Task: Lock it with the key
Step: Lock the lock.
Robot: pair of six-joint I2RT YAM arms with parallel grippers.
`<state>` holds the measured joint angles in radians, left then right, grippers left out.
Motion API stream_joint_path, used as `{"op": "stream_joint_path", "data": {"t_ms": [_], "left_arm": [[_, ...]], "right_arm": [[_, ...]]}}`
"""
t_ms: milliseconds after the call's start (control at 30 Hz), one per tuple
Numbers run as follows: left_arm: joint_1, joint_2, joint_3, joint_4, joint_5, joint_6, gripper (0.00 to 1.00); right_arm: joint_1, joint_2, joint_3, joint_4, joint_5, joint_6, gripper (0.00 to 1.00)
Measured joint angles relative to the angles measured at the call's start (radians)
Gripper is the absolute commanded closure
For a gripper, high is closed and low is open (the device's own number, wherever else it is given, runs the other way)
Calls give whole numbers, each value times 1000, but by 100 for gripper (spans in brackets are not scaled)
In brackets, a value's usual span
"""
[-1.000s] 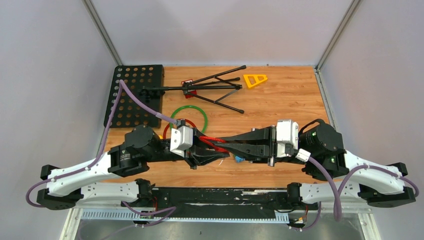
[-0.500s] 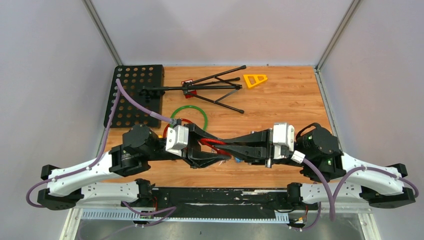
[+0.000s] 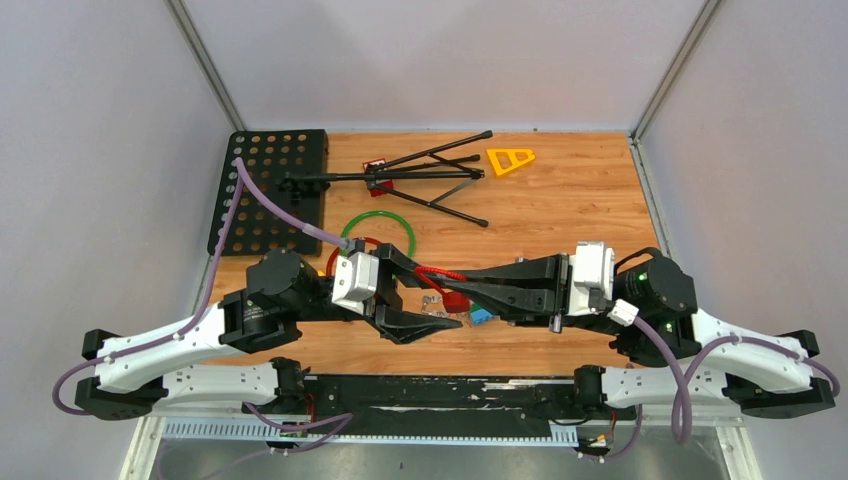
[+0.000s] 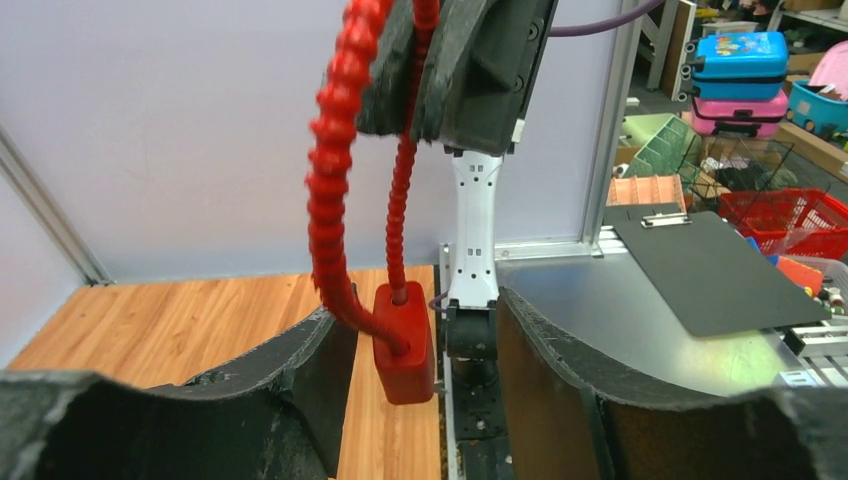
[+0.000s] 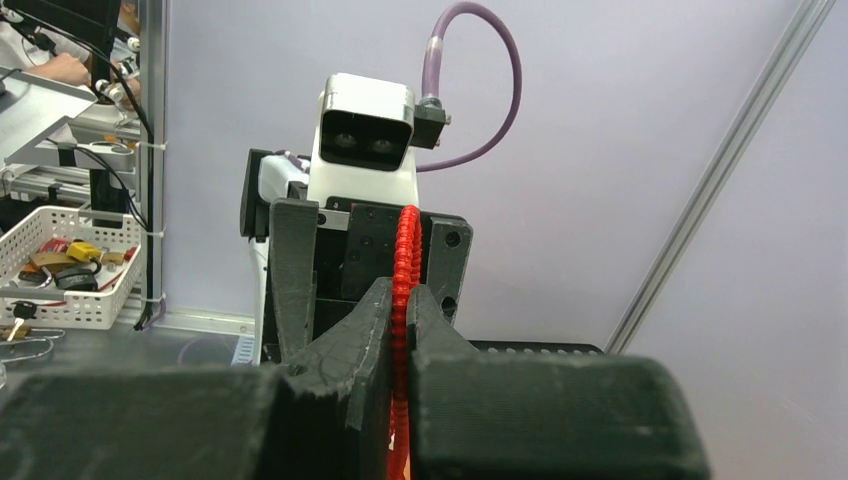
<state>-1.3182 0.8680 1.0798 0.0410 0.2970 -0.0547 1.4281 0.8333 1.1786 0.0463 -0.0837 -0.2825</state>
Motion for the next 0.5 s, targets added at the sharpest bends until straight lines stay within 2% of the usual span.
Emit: {"op": "stream_joint_path", "data": {"t_ms": [333,500], "left_arm": [[0,4,0,1,-8,-2,46],[0,16,0,1,-11,-3,51]], "right_arm": [[0,-13,0,19,-2,0,100],[0,-13,0,19,-4,0,100]]}}
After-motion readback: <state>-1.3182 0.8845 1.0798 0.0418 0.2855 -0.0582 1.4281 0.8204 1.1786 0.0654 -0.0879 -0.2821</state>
